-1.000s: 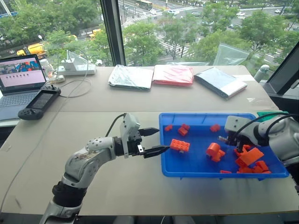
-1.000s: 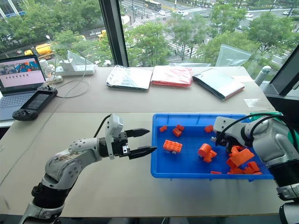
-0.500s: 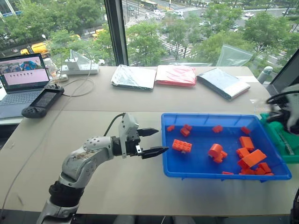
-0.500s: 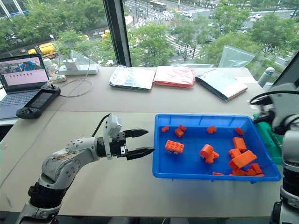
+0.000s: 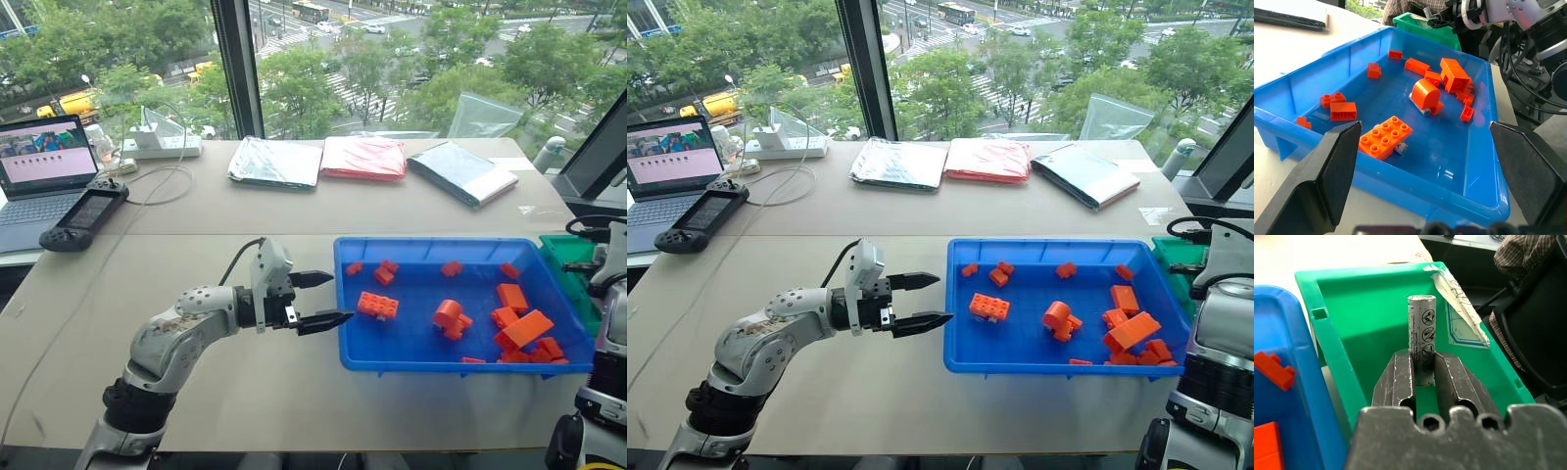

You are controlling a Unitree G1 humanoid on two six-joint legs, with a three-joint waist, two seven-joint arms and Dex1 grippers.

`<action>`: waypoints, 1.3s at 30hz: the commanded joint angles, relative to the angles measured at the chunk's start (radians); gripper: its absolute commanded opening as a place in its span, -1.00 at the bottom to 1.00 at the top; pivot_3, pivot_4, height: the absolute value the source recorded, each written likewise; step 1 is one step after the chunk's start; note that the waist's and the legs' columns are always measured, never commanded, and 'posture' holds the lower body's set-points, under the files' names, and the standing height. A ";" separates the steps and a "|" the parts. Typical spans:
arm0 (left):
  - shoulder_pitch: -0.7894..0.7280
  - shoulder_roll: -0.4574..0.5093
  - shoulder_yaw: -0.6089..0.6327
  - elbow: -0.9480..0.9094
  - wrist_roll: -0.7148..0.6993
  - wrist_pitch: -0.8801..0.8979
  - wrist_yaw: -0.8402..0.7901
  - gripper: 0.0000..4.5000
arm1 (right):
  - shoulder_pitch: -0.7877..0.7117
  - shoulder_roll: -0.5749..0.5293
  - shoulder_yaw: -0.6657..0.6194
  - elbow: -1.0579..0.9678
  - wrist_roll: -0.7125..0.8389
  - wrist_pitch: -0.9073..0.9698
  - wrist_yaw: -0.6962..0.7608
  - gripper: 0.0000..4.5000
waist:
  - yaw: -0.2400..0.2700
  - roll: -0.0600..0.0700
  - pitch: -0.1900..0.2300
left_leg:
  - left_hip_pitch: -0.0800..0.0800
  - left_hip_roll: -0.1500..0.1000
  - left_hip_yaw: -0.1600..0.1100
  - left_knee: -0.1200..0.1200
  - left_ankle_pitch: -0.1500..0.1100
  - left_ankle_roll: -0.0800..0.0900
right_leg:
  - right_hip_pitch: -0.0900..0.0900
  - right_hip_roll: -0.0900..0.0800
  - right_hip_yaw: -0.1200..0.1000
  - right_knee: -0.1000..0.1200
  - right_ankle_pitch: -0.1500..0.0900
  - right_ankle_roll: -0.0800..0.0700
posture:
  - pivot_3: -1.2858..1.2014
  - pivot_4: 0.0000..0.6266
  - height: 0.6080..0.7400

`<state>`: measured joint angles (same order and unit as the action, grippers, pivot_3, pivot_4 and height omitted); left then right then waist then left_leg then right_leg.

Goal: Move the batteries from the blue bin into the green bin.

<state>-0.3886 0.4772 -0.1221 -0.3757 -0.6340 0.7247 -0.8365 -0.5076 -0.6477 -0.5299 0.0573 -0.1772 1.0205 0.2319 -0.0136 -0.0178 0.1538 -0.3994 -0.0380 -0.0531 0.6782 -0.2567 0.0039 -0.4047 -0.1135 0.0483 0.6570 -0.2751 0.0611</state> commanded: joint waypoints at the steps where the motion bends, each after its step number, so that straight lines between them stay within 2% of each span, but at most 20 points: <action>1: -0.009 -0.001 0.010 -0.024 -0.014 -0.006 0.000 1.00 | -0.019 -0.055 -0.021 0.007 0.024 -0.055 -0.023 -0.89 | -0.001 0.000 0.000 | 0.000 0.000 0.000 0.000 0.000 0.000 | 0.000 0.000 0.000 0.000 0.000 0.000 | 0.03 -0.52 1.00; 6: -0.009 -0.002 0.011 -0.022 -0.014 -0.006 0.001 1.00 | -0.015 -0.074 -0.018 0.005 0.059 -0.062 -0.033 -0.89 | -0.002 0.000 0.000 | 0.000 0.000 0.000 0.000 0.000 0.000 | 0.000 0.000 0.000 0.000 0.000 0.000 | 0.03 -0.52 1.00; 8: -0.009 -0.002 0.011 -0.021 -0.015 -0.006 0.001 1.00 | -0.010 -0.072 -0.025 -0.007 0.072 -0.068 -0.039 -0.44 | -0.002 0.000 0.000 | 0.000 0.000 0.000 0.000 0.000 0.000 | 0.000 0.000 0.000 0.000 0.000 0.000 | 0.03 -0.52 1.00; 11: -0.009 -0.002 0.011 -0.022 -0.015 -0.005 0.002 1.00 | -0.007 -0.067 -0.035 -0.030 0.104 -0.065 -0.032 -0.05 | -0.002 0.000 0.000 | 0.000 0.000 0.000 0.000 0.000 0.000 | 0.000 0.000 0.000 0.000 0.000 0.000 | 0.03 -0.52 1.00; 15: -0.009 -0.002 0.010 -0.022 -0.014 -0.005 0.002 1.00 | -0.013 -0.069 -0.043 -0.054 0.130 -0.045 -0.043 0.60 | -0.002 0.000 0.000 | 0.000 0.000 0.000 0.000 0.000 0.000 | 0.000 0.000 0.000 0.000 0.000 0.000 | 0.03 -0.52 1.00; 18: -0.009 -0.002 0.010 -0.023 -0.014 -0.004 0.003 1.00 | -0.016 -0.081 -0.039 -0.081 0.145 -0.039 -0.046 0.98 | -0.001 0.000 0.000 | 0.000 0.000 0.000 0.000 0.000 0.000 | 0.000 0.000 0.000 0.000 0.000 0.000 | 0.03 -0.52 1.00; 21: -0.008 -0.001 0.009 -0.023 -0.014 -0.004 0.002 1.00 | -0.041 -0.094 -0.031 -0.147 0.204 -0.050 0.007 0.98 | -0.001 0.000 0.000 | 0.000 0.000 0.000 0.000 0.000 0.000 | 0.000 0.000 0.000 0.000 0.000 0.000 | 0.03 -0.52 1.00; 24: -0.009 -0.001 0.005 -0.021 -0.013 -0.003 -0.001 1.00 | -0.065 -0.125 0.015 -0.270 0.358 -0.080 0.201 0.98 | -0.006 0.002 0.001 | 0.000 0.000 0.000 0.000 0.000 0.000 | 0.000 0.000 0.000 0.000 0.000 0.000 | 0.03 -0.52 1.00; 26: -0.010 -0.002 0.001 -0.018 -0.014 -0.002 -0.005 1.00 | -0.016 -0.162 0.019 -0.403 0.521 -0.052 0.393 0.98 | -0.007 0.002 0.001 | 0.000 0.001 0.000 0.000 0.000 0.001 | 0.000 0.001 0.000 -0.001 0.000 0.000 | 0.03 -0.52 1.00; 28: -0.010 -0.002 -0.001 -0.017 -0.014 -0.002 -0.008 1.00 | 0.052 -0.205 -0.032 -0.529 0.713 0.012 0.570 0.98 | -0.002 0.002 0.001 | 0.000 0.002 -0.001 -0.001 -0.001 0.001 | 0.001 0.002 -0.001 -0.001 0.000 0.000 | 0.03 -0.52 1.00; 30: -0.012 -0.003 -0.001 -0.016 -0.014 -0.002 -0.008 1.00 | 0.099 -0.238 -0.086 -0.578 0.836 0.050 0.659 0.98 | 0.002 0.001 0.001 | -0.001 0.002 -0.003 0.000 -0.001 0.002 | 0.003 0.002 -0.004 -0.002 0.000 0.000 | 0.03 -0.52 1.00; 33: -0.013 -0.001 -0.003 -0.014 -0.014 -0.001 -0.012 1.00 | 0.252 -0.328 -0.101 -0.598 0.839 -0.019 0.788 0.98 | 0.020 0.000 0.001 | -0.002 0.001 -0.004 0.001 -0.001 0.002 | 0.004 0.000 -0.004 -0.002 0.000 0.001 | 0.03 -0.52 1.00; 39: -0.016 0.002 -0.003 -0.012 -0.015 -0.002 -0.018 1.00 | 0.419 -0.400 0.013 -0.572 0.751 -0.152 0.828 0.98 | 0.018 0.000 0.002 | 0.001 0.001 -0.003 0.001 -0.002 0.003 | 0.007 0.001 -0.003 -0.009 0.001 0.002 | 0.03 -0.52 1.00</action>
<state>-0.3927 0.4779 -0.1320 -0.3739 -0.6343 0.7280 -0.8451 -0.1049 -1.0312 -0.5452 -0.5052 0.6025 0.9336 1.0436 0.0043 -0.0182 0.1556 -0.3978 -0.0365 -0.0553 0.6795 -0.2582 0.0065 -0.3976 -0.1122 0.0449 0.6483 -0.2739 0.0632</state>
